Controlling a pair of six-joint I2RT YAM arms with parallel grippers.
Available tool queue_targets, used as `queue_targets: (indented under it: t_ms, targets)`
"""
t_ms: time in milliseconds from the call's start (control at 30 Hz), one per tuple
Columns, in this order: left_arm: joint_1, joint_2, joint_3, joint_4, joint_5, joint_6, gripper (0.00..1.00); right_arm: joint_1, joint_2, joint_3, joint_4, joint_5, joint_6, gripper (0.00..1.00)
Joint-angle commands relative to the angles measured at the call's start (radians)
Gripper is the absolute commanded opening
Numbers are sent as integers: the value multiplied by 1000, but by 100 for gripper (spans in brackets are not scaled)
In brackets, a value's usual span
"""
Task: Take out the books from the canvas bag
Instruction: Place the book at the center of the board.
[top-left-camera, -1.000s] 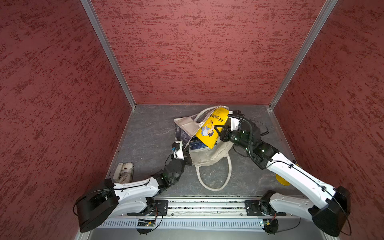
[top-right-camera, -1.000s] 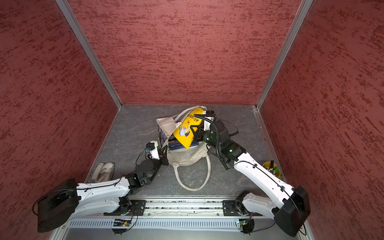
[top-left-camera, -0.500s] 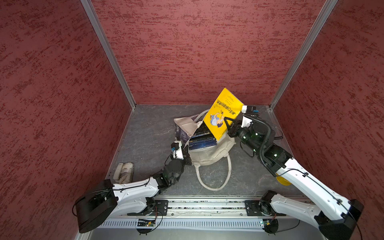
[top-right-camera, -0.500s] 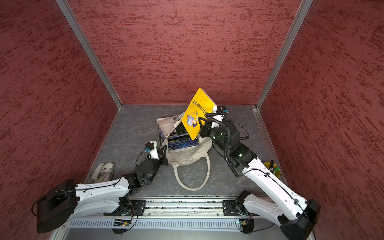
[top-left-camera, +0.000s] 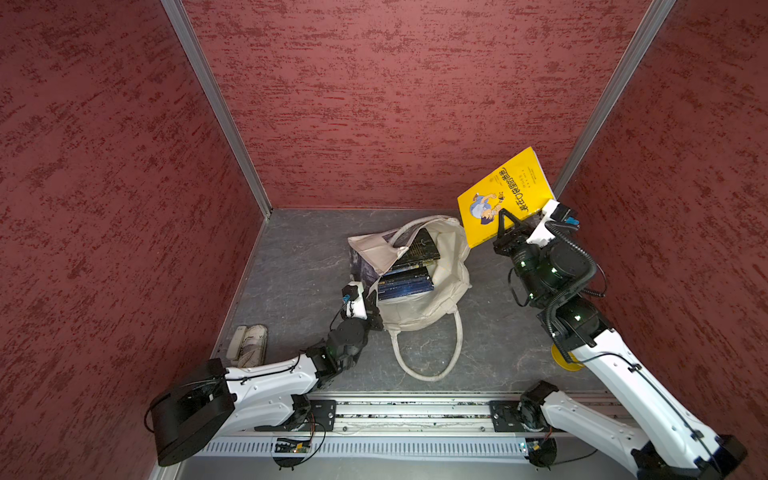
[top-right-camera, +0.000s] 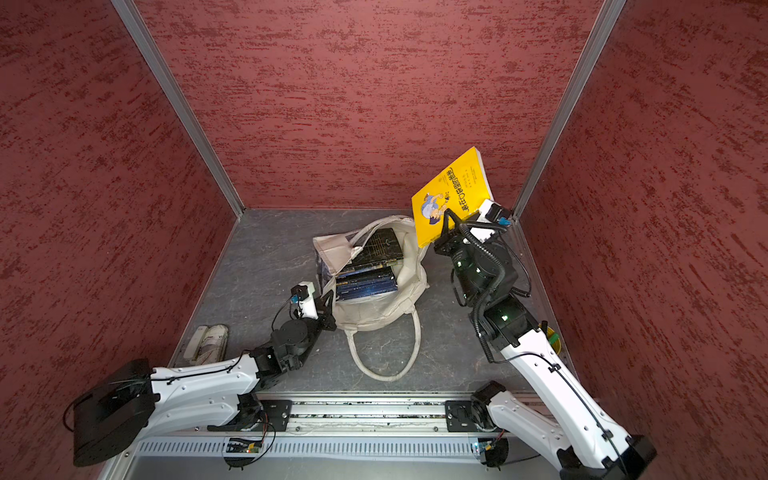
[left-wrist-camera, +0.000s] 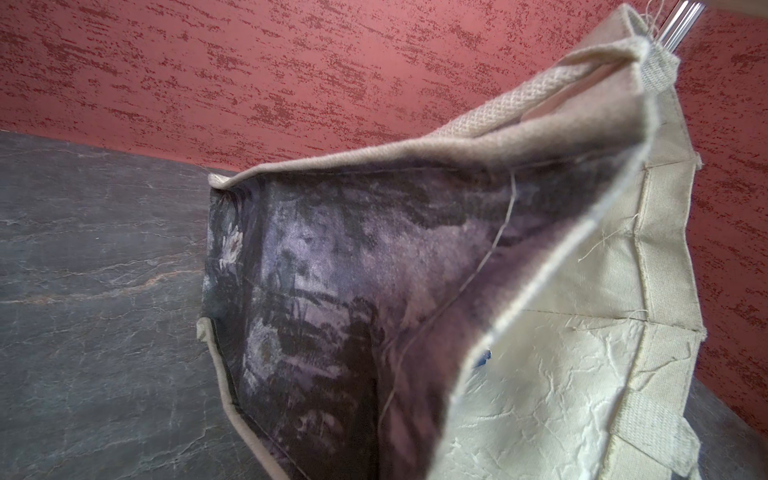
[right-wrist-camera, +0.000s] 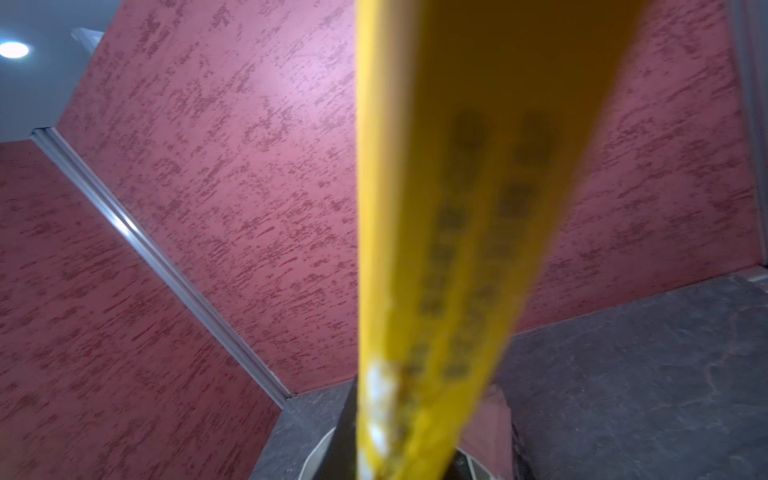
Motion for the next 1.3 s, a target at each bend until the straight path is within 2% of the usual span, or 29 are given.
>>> queue_targets:
  t_ms: [0,367,567,833,1033,1267]
  targets:
    - [9,-7,9,-23,-30,0,0,-67,-20,-23,100,-10,52,0]
    - [11,-8,11,-21,-25,2,0,-265,-18,-192,199,-2,190,0]
    - [11,-16,9,-22,-25,6,0,-394,51,-352,312,-108,341,0]
    - [10,-12,7,-9,-16,9,0,-414,242,-491,504,-163,473,0]
    - [10,-18,4,-4,-16,14,0,-415,427,-537,630,-190,564,0]
    - [10,-12,4,-1,-10,12,0,-413,535,-542,663,-190,608,0]
